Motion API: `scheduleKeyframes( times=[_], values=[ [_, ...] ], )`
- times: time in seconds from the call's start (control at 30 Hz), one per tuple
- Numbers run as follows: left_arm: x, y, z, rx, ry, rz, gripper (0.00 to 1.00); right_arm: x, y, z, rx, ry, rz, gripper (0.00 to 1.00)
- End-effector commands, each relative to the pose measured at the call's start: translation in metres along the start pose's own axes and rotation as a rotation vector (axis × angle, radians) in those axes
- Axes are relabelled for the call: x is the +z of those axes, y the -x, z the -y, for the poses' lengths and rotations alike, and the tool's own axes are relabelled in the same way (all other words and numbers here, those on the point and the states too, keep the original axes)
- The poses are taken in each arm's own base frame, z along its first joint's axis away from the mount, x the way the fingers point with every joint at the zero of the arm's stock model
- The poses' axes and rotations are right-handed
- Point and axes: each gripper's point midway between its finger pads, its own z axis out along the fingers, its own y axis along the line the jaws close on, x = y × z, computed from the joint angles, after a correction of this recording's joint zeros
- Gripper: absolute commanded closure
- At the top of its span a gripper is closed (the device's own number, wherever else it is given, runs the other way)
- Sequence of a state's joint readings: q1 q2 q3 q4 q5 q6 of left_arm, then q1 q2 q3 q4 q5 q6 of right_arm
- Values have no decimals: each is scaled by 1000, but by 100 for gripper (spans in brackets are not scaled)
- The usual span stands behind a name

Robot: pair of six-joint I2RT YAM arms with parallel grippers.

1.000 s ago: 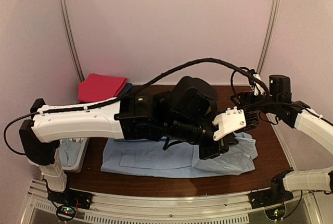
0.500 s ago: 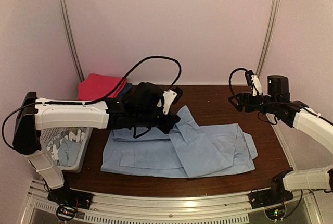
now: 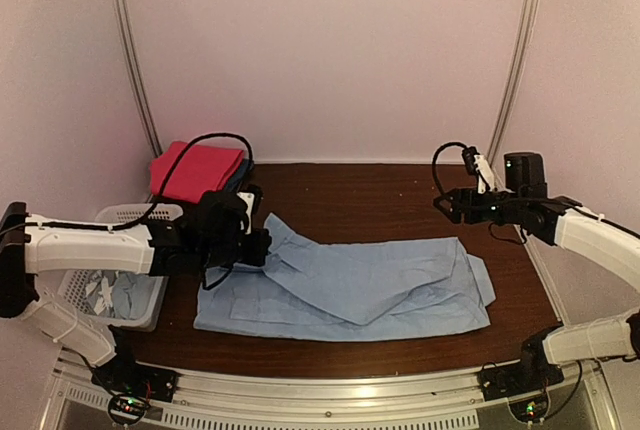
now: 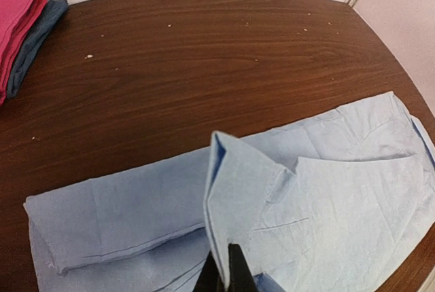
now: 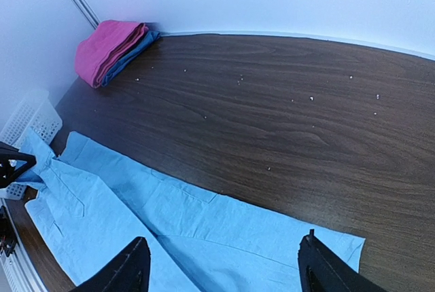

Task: Fold and stack the mixed laundry pile
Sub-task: Smooth out the rectangle-folded shirt at the center of the board.

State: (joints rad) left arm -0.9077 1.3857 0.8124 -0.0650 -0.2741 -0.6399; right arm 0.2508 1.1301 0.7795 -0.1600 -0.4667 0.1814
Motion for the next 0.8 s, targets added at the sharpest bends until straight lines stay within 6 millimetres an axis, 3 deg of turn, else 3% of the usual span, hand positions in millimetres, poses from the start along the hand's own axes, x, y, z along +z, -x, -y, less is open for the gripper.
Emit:
scheduleKeyframes(
  times=[0.0,0.17,0.47,0.63,0.77],
  values=[
    [-9,3,-28,-113,91,70,100,7,-14,-4,33,53,-32,27],
    [-9,-13,-59,-174,170,61,100,13,-34,-6,55,70,-86,33],
    [4,-30,-59,-149,152,7,100,28,-65,-2,90,56,-194,43],
    [1,-38,-81,-164,268,0,100,44,-74,-10,98,75,-247,45],
    [-5,-40,-90,-174,288,14,100,61,-95,-19,93,89,-321,48]
  ],
)
